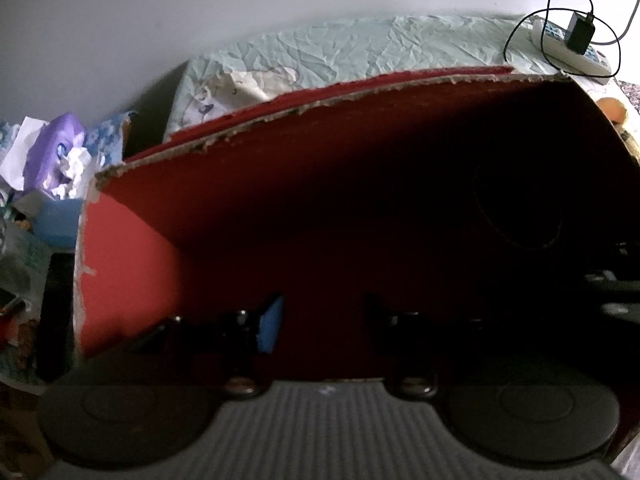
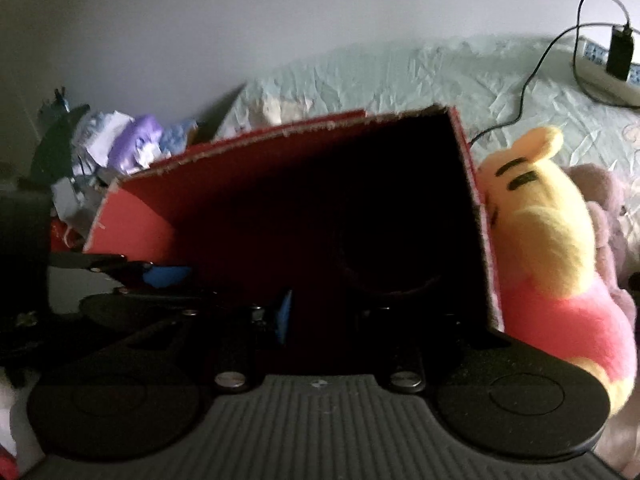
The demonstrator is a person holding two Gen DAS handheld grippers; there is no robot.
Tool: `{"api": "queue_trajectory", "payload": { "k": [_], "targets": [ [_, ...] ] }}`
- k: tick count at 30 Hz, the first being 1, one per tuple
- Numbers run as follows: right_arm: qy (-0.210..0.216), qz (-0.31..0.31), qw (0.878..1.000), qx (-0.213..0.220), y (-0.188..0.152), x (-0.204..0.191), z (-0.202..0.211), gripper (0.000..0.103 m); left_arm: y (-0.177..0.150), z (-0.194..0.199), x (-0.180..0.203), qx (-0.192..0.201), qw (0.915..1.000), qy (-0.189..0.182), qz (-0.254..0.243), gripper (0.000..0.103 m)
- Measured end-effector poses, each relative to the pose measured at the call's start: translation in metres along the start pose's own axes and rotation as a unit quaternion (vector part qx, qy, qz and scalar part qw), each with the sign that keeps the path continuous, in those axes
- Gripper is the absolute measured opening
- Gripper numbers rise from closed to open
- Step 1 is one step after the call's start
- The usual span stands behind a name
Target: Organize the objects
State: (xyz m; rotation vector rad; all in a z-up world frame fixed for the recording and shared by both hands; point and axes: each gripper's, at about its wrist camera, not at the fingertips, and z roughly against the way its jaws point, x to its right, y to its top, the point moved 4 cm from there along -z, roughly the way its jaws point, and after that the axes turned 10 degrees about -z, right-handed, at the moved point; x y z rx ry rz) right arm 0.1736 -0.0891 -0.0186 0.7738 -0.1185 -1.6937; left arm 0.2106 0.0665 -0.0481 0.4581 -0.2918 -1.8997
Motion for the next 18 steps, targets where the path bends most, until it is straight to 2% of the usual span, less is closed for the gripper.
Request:
{"api": "queue_trajectory", "payload": {
  "k": [8, 11, 14, 18],
  "targets": [
    [0.002, 0.036, 0.998, 0.051, -0.019, -0.006, 0.014, 0.029, -0.001, 0.003, 0.002, 0.014, 0.9995, 0.025, -0.008, 0.052],
    [0.005, 0.033, 0.998, 0.057, -0.021, -0.003, 0.023, 0.029, -0.002, 0.008, 0.002, 0.026, 0.9988, 0.040, -0.007, 0.052],
    [0.009, 0.037, 0.997, 0.065, -0.023, 0.003, 0.035, 0.028, -0.003, 0.017, 0.005, 0.034, 0.9969, 0.070, -0.010, 0.052],
    [0.004, 0.049, 0.996, 0.077, -0.028, 0.011, 0.048, 0.028, -0.006, 0.034, 0.011, 0.047, 0.9963, 0.072, -0.007, 0.052]
  ]
}}
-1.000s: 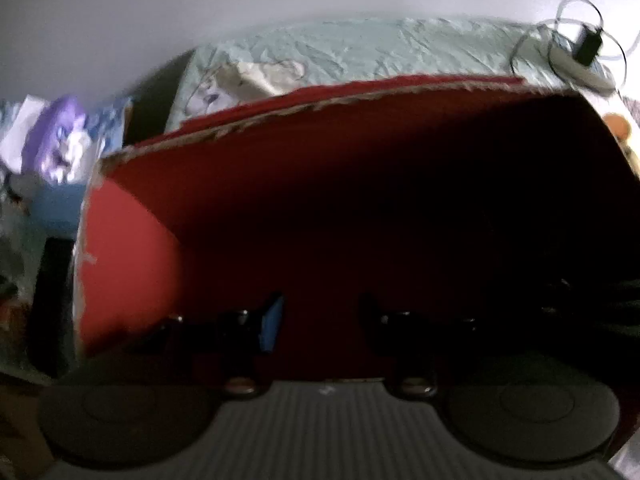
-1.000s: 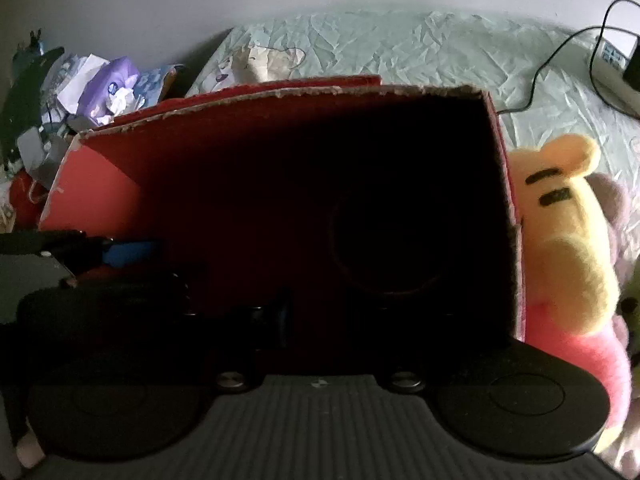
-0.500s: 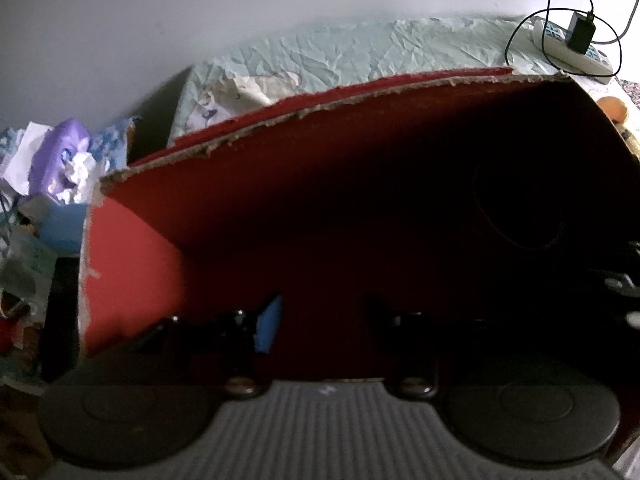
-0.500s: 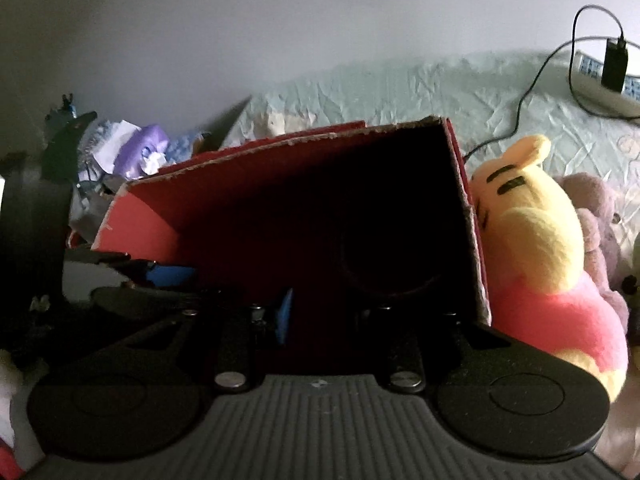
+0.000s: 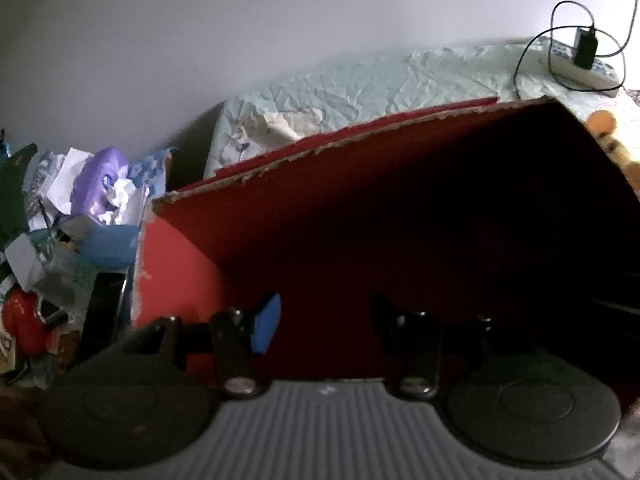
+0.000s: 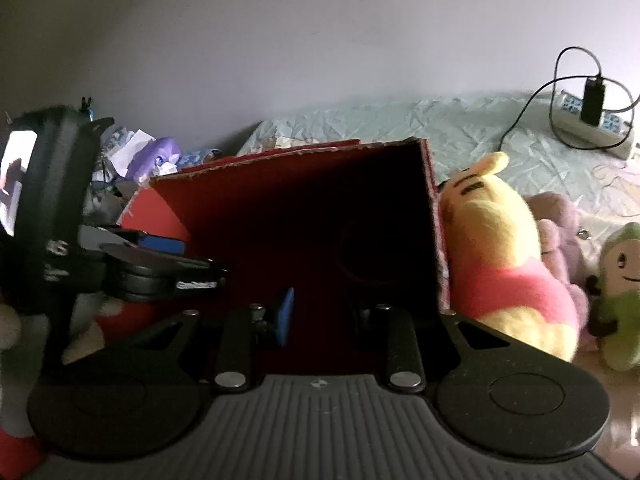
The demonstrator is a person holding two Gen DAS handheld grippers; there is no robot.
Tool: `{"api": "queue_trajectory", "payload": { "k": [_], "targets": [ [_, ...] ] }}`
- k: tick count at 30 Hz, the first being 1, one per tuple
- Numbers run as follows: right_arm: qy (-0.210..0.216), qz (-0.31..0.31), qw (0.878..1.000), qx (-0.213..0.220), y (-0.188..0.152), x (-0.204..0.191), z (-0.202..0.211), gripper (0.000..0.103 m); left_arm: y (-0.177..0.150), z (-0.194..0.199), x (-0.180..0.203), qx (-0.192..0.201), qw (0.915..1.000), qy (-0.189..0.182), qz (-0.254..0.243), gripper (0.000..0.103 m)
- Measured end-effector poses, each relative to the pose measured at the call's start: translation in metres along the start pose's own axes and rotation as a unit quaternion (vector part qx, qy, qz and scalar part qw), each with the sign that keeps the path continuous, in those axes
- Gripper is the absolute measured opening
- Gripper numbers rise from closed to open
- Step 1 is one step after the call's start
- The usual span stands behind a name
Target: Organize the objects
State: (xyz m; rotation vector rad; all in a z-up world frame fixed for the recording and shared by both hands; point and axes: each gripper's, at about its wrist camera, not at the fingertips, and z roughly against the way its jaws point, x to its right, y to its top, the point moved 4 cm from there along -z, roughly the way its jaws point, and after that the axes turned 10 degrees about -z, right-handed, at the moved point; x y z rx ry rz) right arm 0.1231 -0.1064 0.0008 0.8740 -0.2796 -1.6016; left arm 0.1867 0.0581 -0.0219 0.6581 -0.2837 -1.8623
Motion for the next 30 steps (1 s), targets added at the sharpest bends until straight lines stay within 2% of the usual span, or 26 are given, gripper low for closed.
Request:
{"api": "queue_trajectory", "payload": {
  "k": [4, 8, 12, 15, 21, 25, 30],
  "targets": [
    [0.002, -0.010, 1.000, 0.001, -0.005, 0.009, 0.009, 0.028, -0.004, 0.021, 0.009, 0.011, 0.9998, 0.015, -0.006, 0.053],
    [0.016, -0.021, 1.000, 0.002, -0.008, 0.014, 0.017, 0.028, -0.009, 0.041, 0.017, 0.017, 0.9997, 0.019, -0.001, 0.060],
    [0.048, -0.037, 0.998, 0.003, -0.013, 0.016, 0.032, 0.028, -0.019, 0.063, 0.020, 0.017, 0.9995, 0.017, 0.021, 0.060],
    [0.074, -0.050, 0.996, 0.002, -0.016, 0.021, 0.043, 0.028, -0.027, 0.087, 0.022, 0.036, 0.9987, 0.008, 0.035, 0.060],
    [0.122, -0.066, 0.990, 0.010, -0.020, 0.036, 0.067, 0.026, -0.047, 0.124, 0.044, 0.049, 0.9981, -0.002, 0.036, 0.060],
    [0.154, -0.059, 0.986, -0.001, -0.027, 0.044, 0.082, 0.025, -0.060, 0.142, 0.063, 0.051, 0.9975, -0.030, 0.039, 0.059],
    [0.163, -0.019, 0.985, -0.055, -0.052, 0.056, 0.083, 0.025, -0.086, 0.150, 0.096, 0.037, 0.9939, -0.096, 0.039, 0.058]
  ]
}}
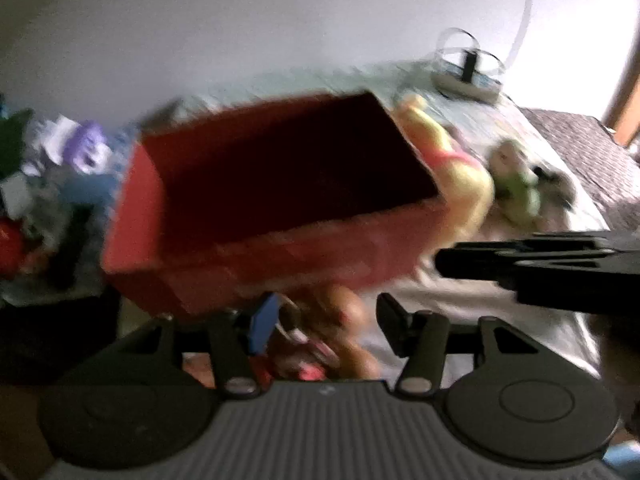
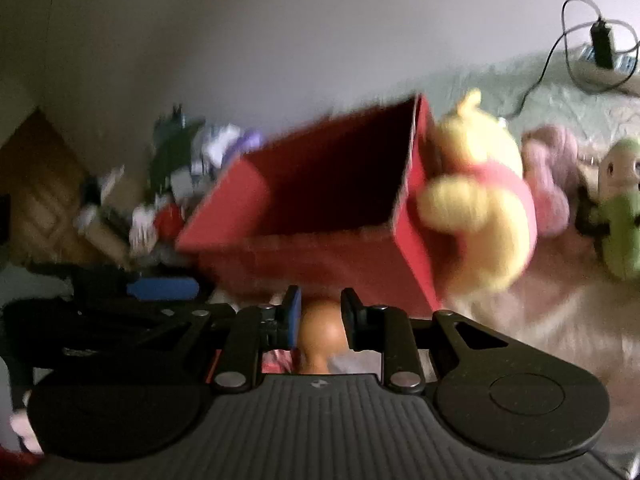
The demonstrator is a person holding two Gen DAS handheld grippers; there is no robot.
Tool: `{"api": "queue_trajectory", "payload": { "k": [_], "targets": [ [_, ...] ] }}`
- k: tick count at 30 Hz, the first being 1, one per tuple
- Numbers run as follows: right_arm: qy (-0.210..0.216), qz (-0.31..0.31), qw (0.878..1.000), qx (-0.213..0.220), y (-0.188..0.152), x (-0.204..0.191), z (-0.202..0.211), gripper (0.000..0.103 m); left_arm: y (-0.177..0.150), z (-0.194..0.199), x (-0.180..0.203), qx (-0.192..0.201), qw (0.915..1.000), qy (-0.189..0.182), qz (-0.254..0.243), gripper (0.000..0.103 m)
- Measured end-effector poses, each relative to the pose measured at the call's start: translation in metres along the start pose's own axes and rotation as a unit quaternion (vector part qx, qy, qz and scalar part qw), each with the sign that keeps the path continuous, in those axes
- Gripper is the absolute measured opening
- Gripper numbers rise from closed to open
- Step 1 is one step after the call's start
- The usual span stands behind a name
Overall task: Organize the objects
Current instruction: 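Grasp the brown pine cone with the right tool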
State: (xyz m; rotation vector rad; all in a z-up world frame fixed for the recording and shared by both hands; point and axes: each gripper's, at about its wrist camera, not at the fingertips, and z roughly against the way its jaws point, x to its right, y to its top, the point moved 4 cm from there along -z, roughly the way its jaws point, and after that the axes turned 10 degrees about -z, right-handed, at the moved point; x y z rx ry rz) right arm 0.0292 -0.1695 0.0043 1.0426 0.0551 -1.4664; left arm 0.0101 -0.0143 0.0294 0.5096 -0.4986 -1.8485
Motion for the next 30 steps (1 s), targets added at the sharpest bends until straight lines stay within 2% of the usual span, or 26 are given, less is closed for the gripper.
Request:
{"api": "queue_trajectory", "payload": {
  "k": [3, 4, 7, 11, 15, 20, 22, 27, 30],
  "targets": [
    [-0.007, 0.007, 0.999, -0.043, -0.019, 0.013, -0.005, 0.025, -0.020, -0.010, 0.019, -0.027, 0.9992, -0.030, 0.001, 0.052],
    [-0.009, 0.003, 0.998, -0.056, -0.024, 0.018, -0.007, 0.025, -0.026, -0.014, 0.023, -0.038, 0.9986, -0.038, 0.004, 0.047],
    [-0.005, -0.010, 0.995, -0.096, -0.038, 0.030, -0.013, 0.026, -0.043, -0.024, 0.035, -0.065, 0.9955, -0.065, 0.021, 0.047],
    [0.006, -0.020, 0.992, -0.127, -0.050, 0.036, -0.015, 0.026, -0.058, -0.030, 0.050, -0.083, 0.9914, -0.095, 0.034, 0.047],
    [0.025, -0.041, 0.987, -0.151, -0.058, 0.042, -0.019, 0.026, -0.067, -0.040, 0.058, -0.097, 0.9883, -0.108, 0.047, 0.047],
    [0.034, -0.081, 0.981, -0.174, -0.068, 0.057, -0.028, 0.030, -0.073, -0.056, 0.057, -0.097, 0.9831, -0.131, 0.084, 0.047],
    [0.039, -0.098, 0.979, -0.177, -0.069, 0.064, -0.031, 0.034, -0.075, -0.063, 0.057, -0.100, 0.9820, -0.133, 0.089, 0.046],
    [0.074, -0.146, 0.968, -0.190, -0.069, 0.073, -0.037, 0.034, -0.078, -0.074, 0.057, -0.108, 0.9816, -0.122, 0.100, 0.043],
    [0.079, -0.148, 0.966, -0.197, -0.068, 0.072, -0.040, 0.032, -0.078, -0.074, 0.053, -0.106, 0.9811, -0.123, 0.106, 0.042]
  ]
}}
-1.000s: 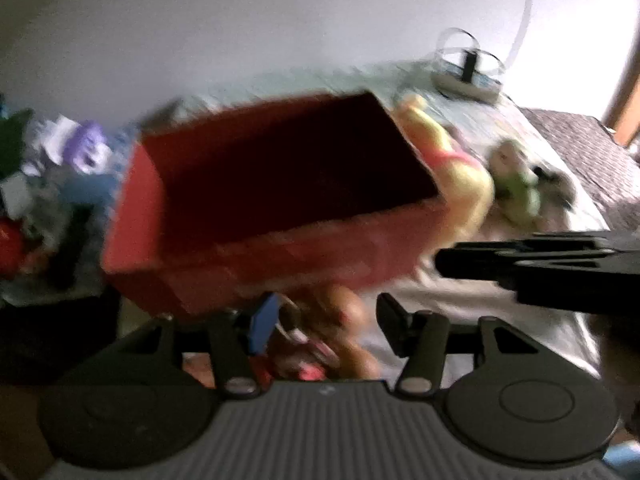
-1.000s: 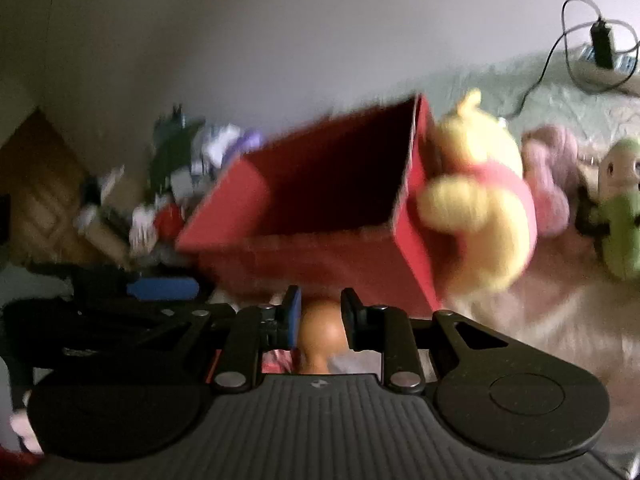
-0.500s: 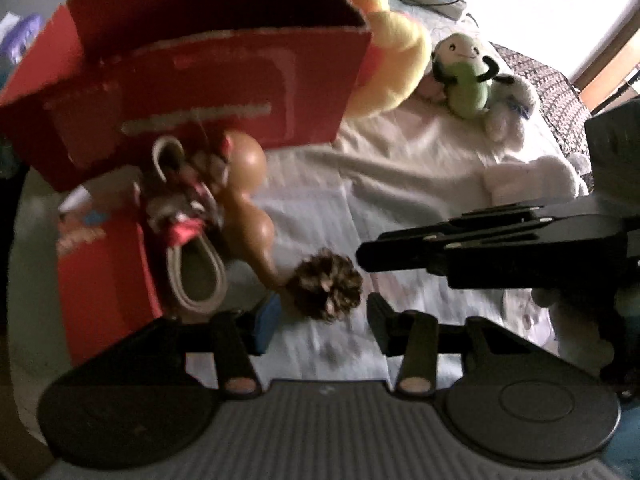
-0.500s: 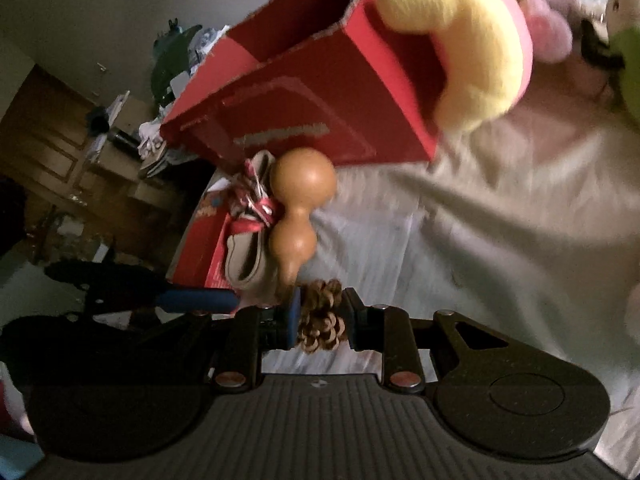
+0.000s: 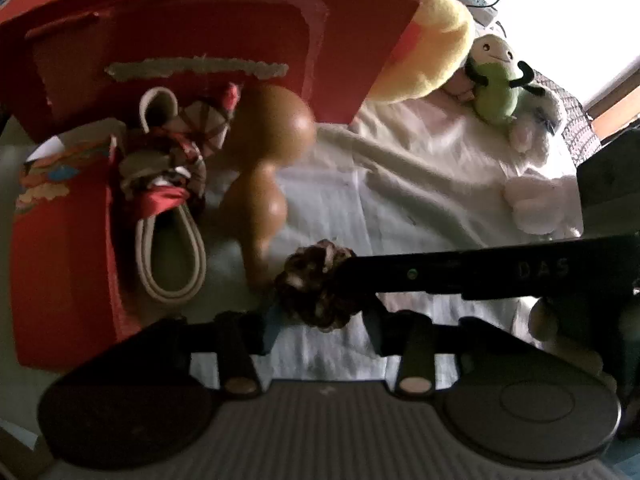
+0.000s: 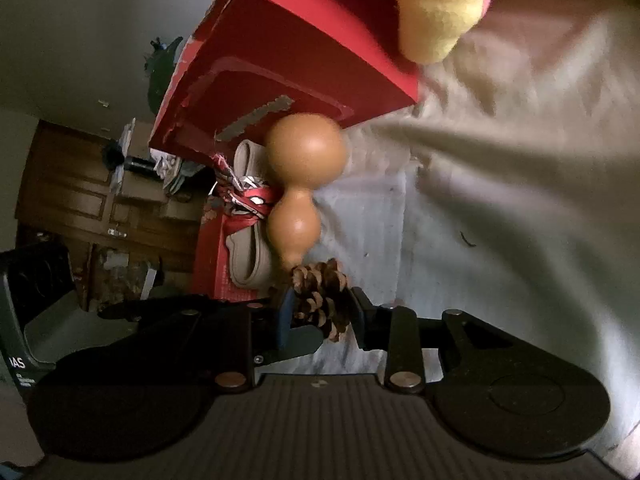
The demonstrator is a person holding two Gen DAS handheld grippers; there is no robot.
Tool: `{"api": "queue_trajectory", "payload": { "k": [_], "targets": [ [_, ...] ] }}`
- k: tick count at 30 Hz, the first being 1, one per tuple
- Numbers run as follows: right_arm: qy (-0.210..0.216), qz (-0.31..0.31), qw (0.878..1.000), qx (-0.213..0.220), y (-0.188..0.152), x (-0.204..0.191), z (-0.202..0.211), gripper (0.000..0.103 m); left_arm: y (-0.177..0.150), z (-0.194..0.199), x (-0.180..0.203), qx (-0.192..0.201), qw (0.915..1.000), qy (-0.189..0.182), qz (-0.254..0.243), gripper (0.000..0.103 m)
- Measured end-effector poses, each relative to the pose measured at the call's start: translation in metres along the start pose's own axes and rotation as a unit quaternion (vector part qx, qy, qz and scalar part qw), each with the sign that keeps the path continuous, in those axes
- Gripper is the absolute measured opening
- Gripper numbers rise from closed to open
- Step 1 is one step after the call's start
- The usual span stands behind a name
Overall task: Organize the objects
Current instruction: 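Grasp the brown pine cone with the right tool, then carry the pine cone into the red box and open the right tool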
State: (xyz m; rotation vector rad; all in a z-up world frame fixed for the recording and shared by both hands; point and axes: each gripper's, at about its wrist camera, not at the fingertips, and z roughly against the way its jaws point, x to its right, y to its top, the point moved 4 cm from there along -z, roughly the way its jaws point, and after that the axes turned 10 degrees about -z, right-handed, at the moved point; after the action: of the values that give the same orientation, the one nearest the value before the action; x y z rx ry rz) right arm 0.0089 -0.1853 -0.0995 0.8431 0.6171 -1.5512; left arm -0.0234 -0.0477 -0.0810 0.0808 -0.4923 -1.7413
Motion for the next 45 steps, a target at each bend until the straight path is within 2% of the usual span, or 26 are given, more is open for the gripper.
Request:
{"api": "queue_trajectory", "payload": {
  "k": [8, 15, 22, 29, 34, 36, 39, 45],
  "targets": [
    [0.000, 0.015, 1.000, -0.008, -0.001, -0.008, 0.011, 0.029, 0.004, 0.010, 0.010, -0.001, 0.9995, 0.001, -0.031, 0.041],
    [0.002, 0.039, 0.999, 0.022, 0.008, -0.035, 0.037, 0.029, 0.027, 0.040, 0.019, 0.030, 0.9970, -0.014, -0.070, 0.041],
    [0.013, 0.061, 0.995, 0.076, 0.035, -0.080, 0.065, 0.029, 0.074, 0.084, 0.016, 0.074, 0.9890, -0.030, -0.125, 0.041],
    [0.018, 0.092, 0.987, 0.129, 0.078, -0.132, 0.083, 0.029, 0.136, 0.124, 0.004, 0.112, 0.9754, -0.027, -0.188, 0.040],
    [0.021, 0.087, 0.984, 0.153, 0.119, -0.160, 0.089, 0.029, 0.183, 0.143, -0.012, 0.143, 0.9638, -0.021, -0.224, 0.040],
    [0.007, 0.088, 0.984, 0.156, 0.134, -0.170, 0.087, 0.029, 0.200, 0.142, -0.020, 0.148, 0.9611, -0.025, -0.232, 0.040],
    [-0.034, 0.098, 0.984, 0.144, 0.152, -0.179, 0.071, 0.027, 0.219, 0.129, -0.036, 0.139, 0.9620, -0.036, -0.232, 0.040],
    [-0.127, 0.097, 0.983, 0.086, 0.165, -0.165, 0.022, 0.027, 0.215, 0.075, -0.069, 0.094, 0.9736, -0.086, -0.189, 0.040]
  ]
}}
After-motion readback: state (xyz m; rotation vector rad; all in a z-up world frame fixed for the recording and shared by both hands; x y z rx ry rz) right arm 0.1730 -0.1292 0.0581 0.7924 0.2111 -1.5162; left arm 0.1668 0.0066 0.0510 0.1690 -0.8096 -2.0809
